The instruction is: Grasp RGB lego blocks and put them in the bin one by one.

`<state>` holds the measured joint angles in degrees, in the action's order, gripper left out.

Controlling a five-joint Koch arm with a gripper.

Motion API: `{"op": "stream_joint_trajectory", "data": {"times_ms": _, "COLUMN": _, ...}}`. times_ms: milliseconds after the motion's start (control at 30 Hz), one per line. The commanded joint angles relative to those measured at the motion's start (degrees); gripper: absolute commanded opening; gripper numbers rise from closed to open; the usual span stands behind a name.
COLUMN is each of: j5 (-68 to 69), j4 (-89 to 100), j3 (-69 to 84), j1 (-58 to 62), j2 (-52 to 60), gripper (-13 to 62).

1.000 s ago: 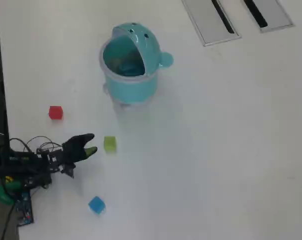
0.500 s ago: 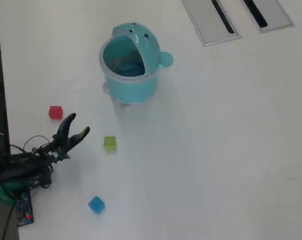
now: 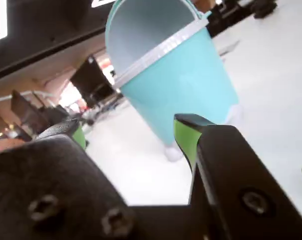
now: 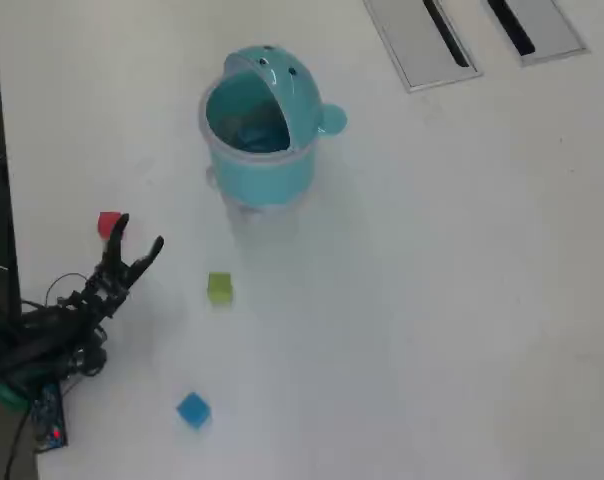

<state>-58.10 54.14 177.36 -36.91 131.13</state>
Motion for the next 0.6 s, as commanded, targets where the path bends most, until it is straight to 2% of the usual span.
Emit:
{"op": "stream_joint_trajectory", "data": {"times_ms": 0, "j5": -2.4, "j4": 14.1, "j3": 1.6, "j1": -2.5, "j2": 3.8, "gripper": 32.0}}
{"op": "stream_joint_trajectory", "data": {"times_ms": 400, "j5": -9.5, "j4": 10.5, "j3": -1.5, "j1": -8.2, "j2": 3.8, "gripper": 31.2}}
{"op": "stream_joint_trajectory", "data": {"times_ms": 567, "j5": -21.6, "j4": 4.6, "j3": -3.3, "j1": -7.7, "j2": 3.7, "gripper": 31.2}}
